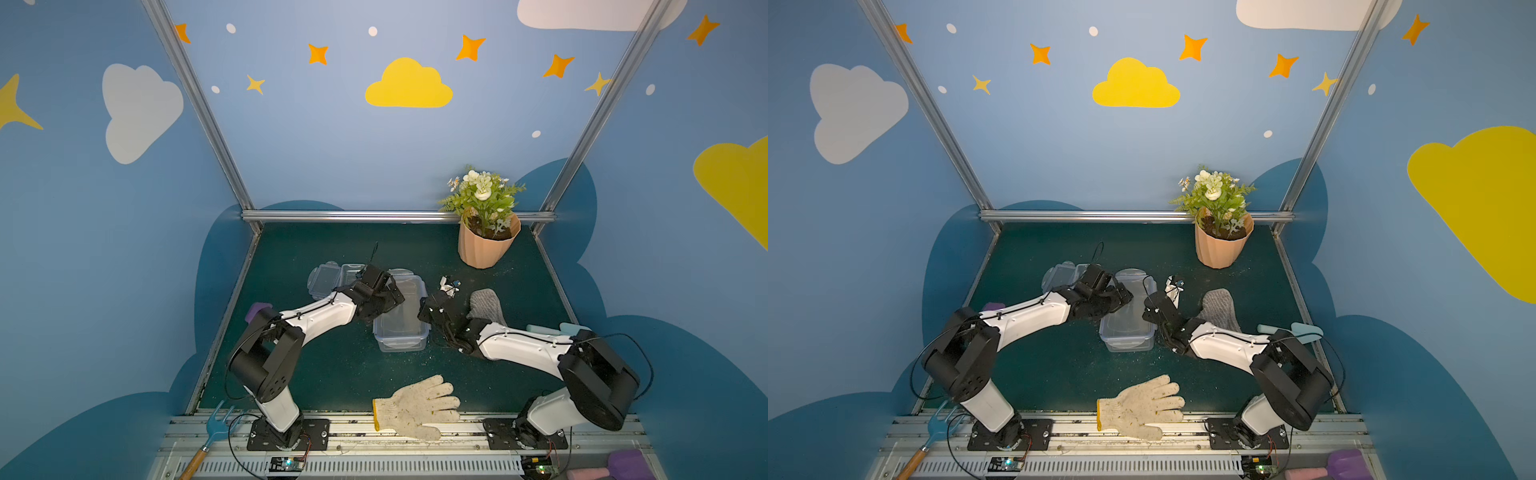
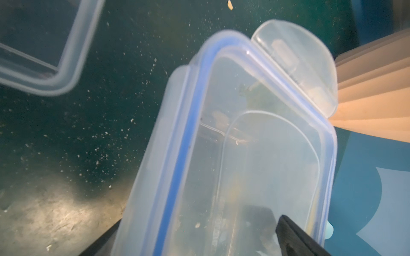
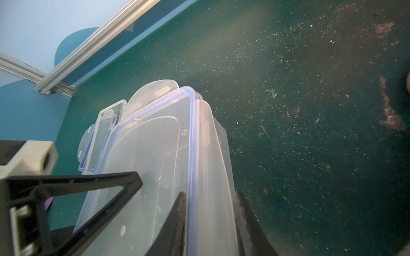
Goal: Wipe the insides of the lunch boxes
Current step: Open the fastener of the lunch box.
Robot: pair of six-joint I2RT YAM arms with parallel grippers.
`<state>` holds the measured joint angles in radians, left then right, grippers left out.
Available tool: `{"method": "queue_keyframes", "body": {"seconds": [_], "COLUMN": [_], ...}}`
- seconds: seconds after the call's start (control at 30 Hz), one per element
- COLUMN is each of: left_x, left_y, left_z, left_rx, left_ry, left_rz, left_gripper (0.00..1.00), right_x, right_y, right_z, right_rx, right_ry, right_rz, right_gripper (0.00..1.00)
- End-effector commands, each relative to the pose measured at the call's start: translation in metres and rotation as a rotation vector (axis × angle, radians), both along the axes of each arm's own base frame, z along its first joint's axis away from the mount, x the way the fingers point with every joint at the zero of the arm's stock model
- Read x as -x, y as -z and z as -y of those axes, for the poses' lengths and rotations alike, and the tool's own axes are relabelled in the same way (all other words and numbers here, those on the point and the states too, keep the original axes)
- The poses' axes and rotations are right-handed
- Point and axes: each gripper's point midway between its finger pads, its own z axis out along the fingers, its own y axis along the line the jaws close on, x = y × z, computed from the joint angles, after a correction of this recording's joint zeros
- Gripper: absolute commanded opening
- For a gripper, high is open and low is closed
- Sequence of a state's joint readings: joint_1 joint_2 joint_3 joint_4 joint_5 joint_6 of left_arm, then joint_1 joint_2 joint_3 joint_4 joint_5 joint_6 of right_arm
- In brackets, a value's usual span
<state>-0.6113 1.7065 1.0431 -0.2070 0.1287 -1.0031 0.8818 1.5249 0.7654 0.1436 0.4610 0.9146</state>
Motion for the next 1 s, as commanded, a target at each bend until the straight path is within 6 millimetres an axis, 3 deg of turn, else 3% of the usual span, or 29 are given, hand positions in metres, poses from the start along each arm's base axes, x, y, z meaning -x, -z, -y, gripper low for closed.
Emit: {"method": "queue_keyframes", "body": {"seconds": [0.0, 0.37, 0.57, 0.6, 0.67, 0.7, 0.83, 0.97], "left_x": [0.087, 0.089, 0.089, 0.087, 0.085, 0.084, 0.079, 0.073], "left_y": [0.091, 0.094, 0.088, 0.085, 0.08, 0.077, 0.063, 0.049], "left_z": [-0.013, -0.017, -0.015, -0.015, -0.013, -0.012, -0.009, -0.008], "left_rx": [-0.154, -0.174, -0.162, -0.157, -0.146, -0.144, -0.13, -0.122], "left_ry": [0.099, 0.09, 0.092, 0.092, 0.095, 0.097, 0.104, 0.106], "left_rz": [-0.345, -0.324, -0.307, -0.299, -0.286, -0.279, -0.242, -0.205], "left_gripper": [0.99, 0.99, 0.99, 1.0, 1.0, 1.0, 1.0, 1.0], "right_x": [0.077, 0.082, 0.075, 0.074, 0.069, 0.067, 0.057, 0.04], "right_y": [0.079, 0.077, 0.057, 0.052, 0.041, 0.037, 0.025, 0.003], "right_z": [-0.013, -0.012, -0.01, -0.01, -0.011, -0.011, -0.001, 0.01], "right_rx": [0.243, 0.28, 0.232, 0.211, 0.136, 0.095, -0.079, -0.277], "right_ry": [-0.291, -0.295, -0.259, -0.258, -0.262, -0.265, -0.241, -0.212], "right_rz": [-0.304, -0.3, -0.262, -0.256, -0.235, -0.231, -0.203, -0.141], "right_gripper": [0.0, 0.0, 0.0, 0.04, 0.33, 0.41, 0.58, 0.68]}}
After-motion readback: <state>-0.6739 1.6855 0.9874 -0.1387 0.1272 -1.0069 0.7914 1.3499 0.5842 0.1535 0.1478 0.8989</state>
